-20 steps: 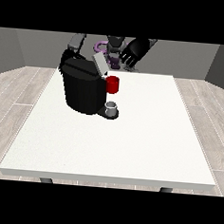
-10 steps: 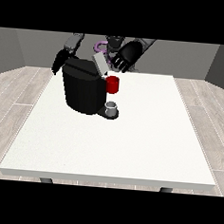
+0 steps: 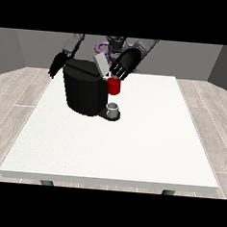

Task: Insert the coffee pod into the coffee machine and close the lid

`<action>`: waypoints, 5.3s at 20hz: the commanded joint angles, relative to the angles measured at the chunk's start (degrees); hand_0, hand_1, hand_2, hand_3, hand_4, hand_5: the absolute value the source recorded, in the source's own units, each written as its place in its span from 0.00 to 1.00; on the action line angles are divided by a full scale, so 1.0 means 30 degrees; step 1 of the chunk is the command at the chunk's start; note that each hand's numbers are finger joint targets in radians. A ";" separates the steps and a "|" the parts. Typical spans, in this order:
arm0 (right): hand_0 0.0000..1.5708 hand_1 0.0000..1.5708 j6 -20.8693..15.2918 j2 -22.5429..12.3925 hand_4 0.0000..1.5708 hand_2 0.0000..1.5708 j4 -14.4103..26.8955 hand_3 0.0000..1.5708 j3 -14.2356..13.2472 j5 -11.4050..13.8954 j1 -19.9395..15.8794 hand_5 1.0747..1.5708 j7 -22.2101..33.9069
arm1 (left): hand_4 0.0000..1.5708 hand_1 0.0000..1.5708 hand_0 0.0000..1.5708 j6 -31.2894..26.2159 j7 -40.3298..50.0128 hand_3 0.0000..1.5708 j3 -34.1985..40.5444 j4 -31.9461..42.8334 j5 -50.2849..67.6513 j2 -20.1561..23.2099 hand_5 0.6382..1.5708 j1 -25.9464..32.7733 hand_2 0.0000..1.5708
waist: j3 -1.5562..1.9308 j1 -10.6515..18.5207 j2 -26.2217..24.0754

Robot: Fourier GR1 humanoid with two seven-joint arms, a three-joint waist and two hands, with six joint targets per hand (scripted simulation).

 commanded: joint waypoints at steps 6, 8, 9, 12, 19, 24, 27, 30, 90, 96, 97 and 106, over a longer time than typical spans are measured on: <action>0.00 0.00 -0.0248 -0.0197 0.02 0.00 0.0203 0.00 -0.0351 0.0002 -0.0256 1.00 0.0382 | 0.28 0.76 0.76 0.0489 -0.0435 0.76 -0.0228 0.0261 -0.0277 -0.0570 1.00 0.0210 0.78 | 0.0000 0.0322 0.0069; 0.00 0.00 0.0053 -0.0044 0.02 0.00 0.0249 0.00 -0.0419 -0.0405 -0.0178 1.00 -0.0856 | 0.27 0.76 0.76 0.0107 -0.0158 0.76 0.0204 0.0393 -0.0065 -0.0017 1.00 -0.0656 0.79 | 0.0006 -0.0041 0.0595; 0.00 0.00 -0.0422 -0.0057 0.07 0.00 0.0473 0.00 -0.0316 0.0100 -0.0580 1.00 -0.0300 | 0.27 0.76 0.76 0.0906 0.0049 0.76 -0.0185 0.0234 -0.0416 -0.0809 1.00 -0.0554 0.80 | 0.0004 -0.0010 0.0904; 0.00 0.00 -0.0331 0.0052 0.11 0.00 0.0975 0.00 -0.0574 -0.0240 0.0069 1.00 -0.1142 | 0.26 0.74 0.74 0.0086 -0.0374 0.76 0.0014 0.0159 -0.0218 -0.0097 1.00 -0.0653 0.79 | 0.0008 0.0462 0.0616; 0.00 0.00 -0.0548 0.0073 0.00 0.00 0.0327 0.00 -0.0558 -0.0209 -0.1197 1.00 -0.0361 | 0.23 0.77 0.77 0.1315 -0.0987 0.77 0.0215 0.0441 -0.0540 0.0258 1.00 -0.1091 0.79 | 0.0002 0.0000 0.1693; 0.00 0.00 -0.0084 -0.0453 0.00 0.00 0.1044 0.00 -0.0828 -0.0340 -0.0866 1.00 -0.0083 | 0.23 0.76 0.76 0.1484 -0.0031 0.75 -0.0128 0.0320 -0.0744 -0.0868 1.00 -0.0961 0.77 | 0.0005 0.0173 0.0307; 0.00 0.00 0.0044 -0.0667 0.00 0.00 0.0784 0.00 -0.0710 -0.0188 -0.0519 1.00 -0.0671 | 0.11 0.81 0.81 0.2048 -0.0340 0.75 -0.0246 0.0404 -0.1289 -0.0072 1.00 -0.1042 0.81 | 0.0006 -0.0319 0.0844; 0.00 0.00 -0.0323 -0.0510 0.00 0.00 0.0416 0.00 -0.0503 0.0090 -0.1040 1.00 0.0487 | 0.00 0.77 0.77 0.1779 -0.1544 0.70 -0.1015 0.0575 -0.1961 0.0380 1.00 -0.0454 0.78 | -0.0002 0.0234 0.0674; 0.00 0.00 -0.0336 -0.0195 0.00 0.00 0.3164 0.00 -0.1608 -0.0652 0.3519 1.00 -0.1175 | 0.13 0.00 0.00 0.4135 -0.4343 0.00 0.2764 0.0048 0.1907 -0.4360 1.00 0.4630 0.00 | -0.0059 0.4523 -0.5140; 0.00 0.00 -0.1139 0.0162 0.00 0.00 0.3318 0.00 -0.1909 -0.0562 0.5550 1.00 -0.1629 | 0.04 0.00 0.00 0.3386 -0.5572 0.00 0.5563 0.0565 0.6008 -0.7444 1.00 0.8697 0.00 | -0.0045 0.6506 -0.8009; 0.00 0.00 -0.0269 -0.0450 0.00 0.00 0.2821 0.00 -0.1954 -0.0840 0.6143 1.00 -0.1723 | 0.17 0.00 0.00 0.3753 -0.5909 0.00 0.5520 0.0623 0.5795 -0.7265 1.00 0.9971 0.00 | -0.0034 0.6180 -0.8770; 0.00 0.00 0.2646 -0.0309 0.00 0.00 0.0082 0.00 -0.0318 -0.1876 0.4413 1.00 -0.0401 | 0.25 0.00 0.00 0.3155 -0.5826 0.00 0.4672 0.0572 0.5812 -0.7916 1.00 1.3733 0.00 | -0.0010 0.7345 -1.1019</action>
